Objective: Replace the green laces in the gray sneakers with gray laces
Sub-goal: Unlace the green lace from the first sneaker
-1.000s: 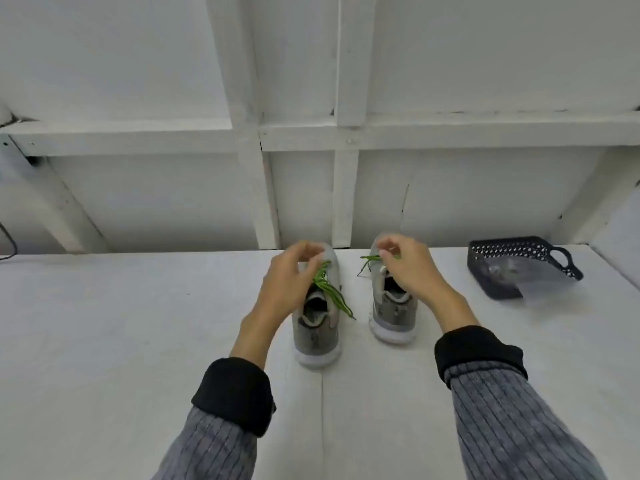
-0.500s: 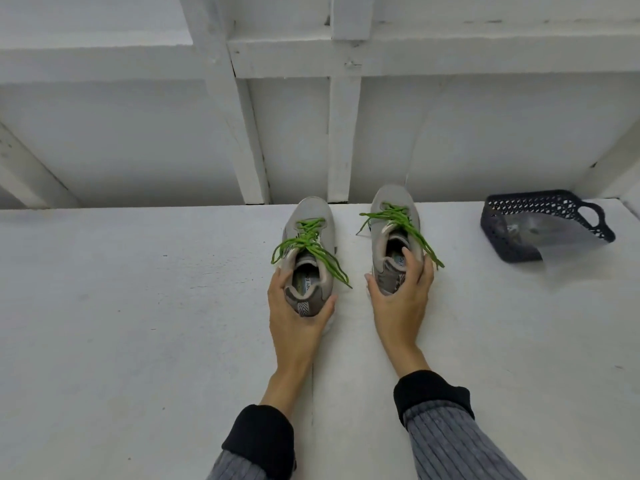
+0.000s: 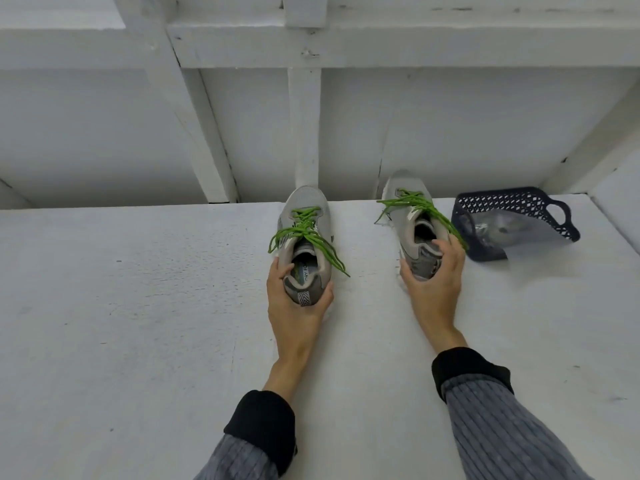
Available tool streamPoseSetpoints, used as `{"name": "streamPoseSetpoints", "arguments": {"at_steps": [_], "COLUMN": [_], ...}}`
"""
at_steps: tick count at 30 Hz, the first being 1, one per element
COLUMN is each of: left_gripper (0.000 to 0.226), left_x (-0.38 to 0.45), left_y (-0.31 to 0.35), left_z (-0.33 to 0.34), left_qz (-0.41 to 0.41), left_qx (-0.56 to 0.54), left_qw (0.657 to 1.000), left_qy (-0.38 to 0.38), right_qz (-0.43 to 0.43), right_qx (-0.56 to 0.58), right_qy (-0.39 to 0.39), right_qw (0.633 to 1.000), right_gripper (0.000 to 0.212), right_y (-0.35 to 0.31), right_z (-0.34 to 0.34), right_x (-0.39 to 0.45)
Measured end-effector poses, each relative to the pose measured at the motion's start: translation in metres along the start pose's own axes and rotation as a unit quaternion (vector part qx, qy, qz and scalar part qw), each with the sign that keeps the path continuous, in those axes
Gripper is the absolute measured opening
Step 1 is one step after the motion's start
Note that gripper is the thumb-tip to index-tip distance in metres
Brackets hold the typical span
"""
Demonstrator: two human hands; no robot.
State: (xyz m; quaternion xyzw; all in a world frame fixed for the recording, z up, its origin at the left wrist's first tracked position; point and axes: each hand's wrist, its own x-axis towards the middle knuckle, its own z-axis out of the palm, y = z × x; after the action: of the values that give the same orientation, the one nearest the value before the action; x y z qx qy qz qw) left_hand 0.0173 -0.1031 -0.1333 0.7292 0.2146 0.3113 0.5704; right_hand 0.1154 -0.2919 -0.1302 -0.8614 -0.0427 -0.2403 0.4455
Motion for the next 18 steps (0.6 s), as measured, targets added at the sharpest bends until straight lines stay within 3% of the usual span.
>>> {"name": "streamPoseSetpoints", "arguments": {"at_steps": [4, 7, 12, 18], "left_gripper": [0.066, 0.064, 0.068, 0.076], "left_x": [-0.004, -0.005, -0.024, -0.011], "left_y": [0.003, 0.007, 0.008, -0.001], "left_z": [0.006, 0.003, -0.003, -0.048], "left_qz": [0.003, 0.001, -0.009, -0.009], "left_qx": [0.005, 0.003, 0.016, -0.012], "left_qw": [1.0, 1.0, 0.999, 0.984], "left_qy": [0.002, -0.003, -0.038, -0.179], "right_qz": [0.012, 0.022, 0.018, 0.164], "right_qx": [0.016, 0.028, 0.086, 0.217], "right_qy": [-0.016, 0.027, 0.098, -0.093], "right_qw": [1.0, 0.999, 0.991, 0.958], "right_gripper": [0.075, 0.08, 0.04, 0.022], "right_y": [0.0, -0.018, -0.058, -0.087], "right_z": [-0.006, -0.007, 0.004, 0.028], "right_x": [-0.004, -0.017, -0.057, -0.068]}}
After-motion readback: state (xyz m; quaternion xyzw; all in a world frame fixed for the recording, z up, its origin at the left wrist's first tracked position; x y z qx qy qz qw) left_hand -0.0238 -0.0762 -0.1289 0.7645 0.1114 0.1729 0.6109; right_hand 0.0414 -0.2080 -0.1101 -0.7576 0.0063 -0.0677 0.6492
